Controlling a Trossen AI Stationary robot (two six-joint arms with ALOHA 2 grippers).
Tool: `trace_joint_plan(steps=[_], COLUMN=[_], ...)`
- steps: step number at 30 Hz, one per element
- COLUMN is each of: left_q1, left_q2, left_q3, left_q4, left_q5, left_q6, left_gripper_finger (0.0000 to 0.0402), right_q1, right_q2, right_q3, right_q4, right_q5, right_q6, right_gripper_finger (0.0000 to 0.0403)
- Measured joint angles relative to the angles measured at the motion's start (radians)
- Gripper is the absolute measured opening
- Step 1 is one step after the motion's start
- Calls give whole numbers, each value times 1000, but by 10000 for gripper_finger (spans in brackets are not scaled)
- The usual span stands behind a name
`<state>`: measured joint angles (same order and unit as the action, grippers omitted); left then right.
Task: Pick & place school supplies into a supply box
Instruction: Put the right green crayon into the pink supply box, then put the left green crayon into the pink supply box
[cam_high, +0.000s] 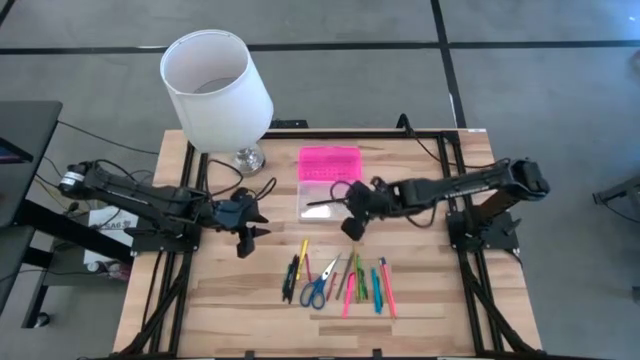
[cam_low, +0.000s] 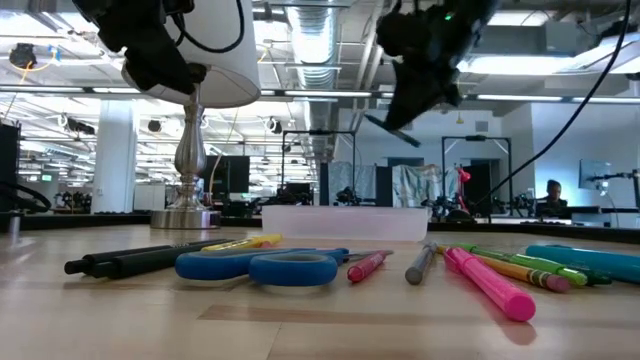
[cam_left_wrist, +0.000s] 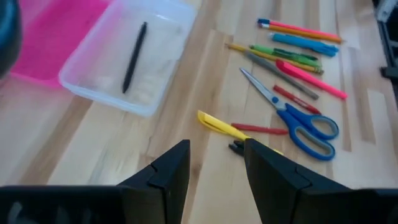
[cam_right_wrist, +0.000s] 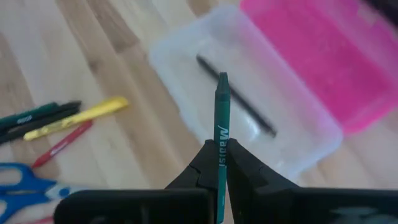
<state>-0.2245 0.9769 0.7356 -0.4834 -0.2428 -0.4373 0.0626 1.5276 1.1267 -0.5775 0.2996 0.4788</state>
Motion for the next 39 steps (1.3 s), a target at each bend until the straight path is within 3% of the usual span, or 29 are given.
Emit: trace_joint_plan(steps=[7,12,27,30,39], left_q1=[-18,-18,-23,-21,-17], left_q2=[0,1,57,75,122], left_q3=[-5,-5,-5,-4,-4], left_q4=[8,9,-8,10,20], left_q5=[-107,-127,-185,-190,-203], left_q6=[-50,-79,-182,-200,-269], left_gripper_finger=[146,146,146,146,146], right_q1=[-118,-171,-247,-264,-304], right_q2=[33,96,206,207,206], right_q3=[1,1,3,2,2], right_q4=[86,135,171,164,166], right_q5=[-90,-181,-250,-262,-279], right_q6=[-202,-283,-435,-436,-401], right_gripper_finger=[1,1,3,17,108])
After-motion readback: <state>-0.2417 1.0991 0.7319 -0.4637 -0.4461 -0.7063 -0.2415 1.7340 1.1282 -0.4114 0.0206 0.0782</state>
